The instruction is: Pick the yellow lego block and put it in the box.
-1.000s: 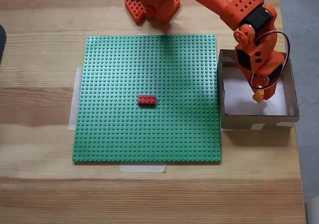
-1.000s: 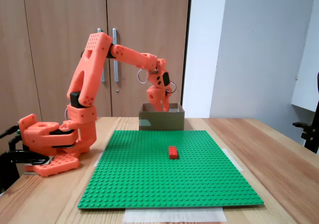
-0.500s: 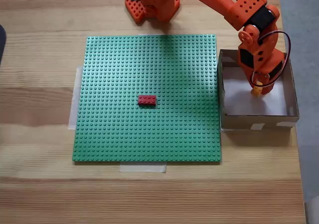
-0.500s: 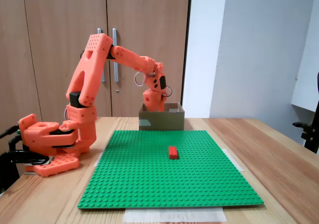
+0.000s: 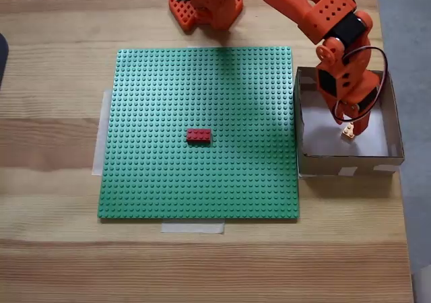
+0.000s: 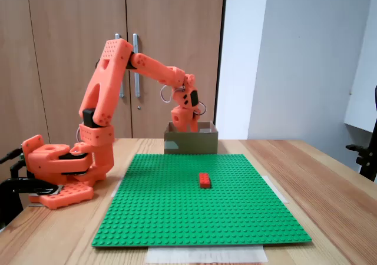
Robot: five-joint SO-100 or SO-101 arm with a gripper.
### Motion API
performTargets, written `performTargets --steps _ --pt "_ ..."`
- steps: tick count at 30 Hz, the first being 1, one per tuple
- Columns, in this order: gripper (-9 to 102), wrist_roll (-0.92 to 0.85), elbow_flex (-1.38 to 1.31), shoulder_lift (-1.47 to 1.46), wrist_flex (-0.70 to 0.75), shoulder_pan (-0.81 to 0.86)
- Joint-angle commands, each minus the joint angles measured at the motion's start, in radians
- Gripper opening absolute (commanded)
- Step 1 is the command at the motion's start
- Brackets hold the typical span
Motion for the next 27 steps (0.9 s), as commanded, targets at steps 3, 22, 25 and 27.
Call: performTargets --steps 3,22,25,27 --pt "12 -0.044 0.041 0.167 -0.041 0.006" --pt "-1 -0.169 0.509 0.738 -0.310 0.081" --pt "-1 -0.161 0.568 0.830 -0.325 0.101" --pt "-1 -0.147 0.594 0.885 -0.330 0.121"
